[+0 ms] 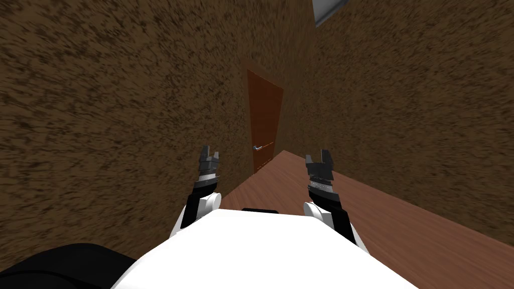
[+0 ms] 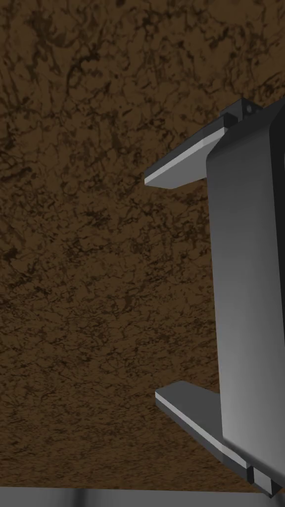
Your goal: Pull the door open
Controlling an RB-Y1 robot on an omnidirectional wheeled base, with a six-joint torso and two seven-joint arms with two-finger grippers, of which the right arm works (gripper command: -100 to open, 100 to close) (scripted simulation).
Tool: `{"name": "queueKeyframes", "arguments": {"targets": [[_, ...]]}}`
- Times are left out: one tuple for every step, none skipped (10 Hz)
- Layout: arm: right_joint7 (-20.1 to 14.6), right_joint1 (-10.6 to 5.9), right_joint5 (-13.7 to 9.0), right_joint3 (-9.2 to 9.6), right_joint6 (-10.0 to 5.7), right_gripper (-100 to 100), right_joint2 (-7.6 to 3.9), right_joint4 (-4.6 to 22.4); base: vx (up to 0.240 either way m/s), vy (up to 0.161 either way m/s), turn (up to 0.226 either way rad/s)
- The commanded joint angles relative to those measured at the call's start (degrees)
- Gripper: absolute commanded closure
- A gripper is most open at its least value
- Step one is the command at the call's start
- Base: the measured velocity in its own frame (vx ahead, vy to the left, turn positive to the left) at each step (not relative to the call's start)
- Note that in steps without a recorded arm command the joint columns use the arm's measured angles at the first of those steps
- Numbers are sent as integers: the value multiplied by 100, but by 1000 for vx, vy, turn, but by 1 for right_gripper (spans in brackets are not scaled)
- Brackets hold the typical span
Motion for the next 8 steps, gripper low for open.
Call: {"name": "queueKeyframes", "arguments": {"targets": [[-23, -68, 1, -4, -37, -100, -36, 171, 27, -10, 124], [-38, -111, 1, -7, -60, -100, -57, 281, 50, -22, 158], [-53, -157, 2, -10, -85, -100, -80, 398, 56, -28, 142], [-69, -204, 2, -13, -110, -100, -102, 514, 54, -32, 122], [-90, -267, 3, -17, -145, -100, -130, 674, 59, -28, 170], [-113, -333, 4, -21, -181, -100, -159, 842, 56, -37, 182], [-135, -400, 5, -26, -217, -100, -188, 1010, 57, -44, 136], [-162, -480, 6, -31, -260, -100, -220, 1150, 59, -39, 172]]}}
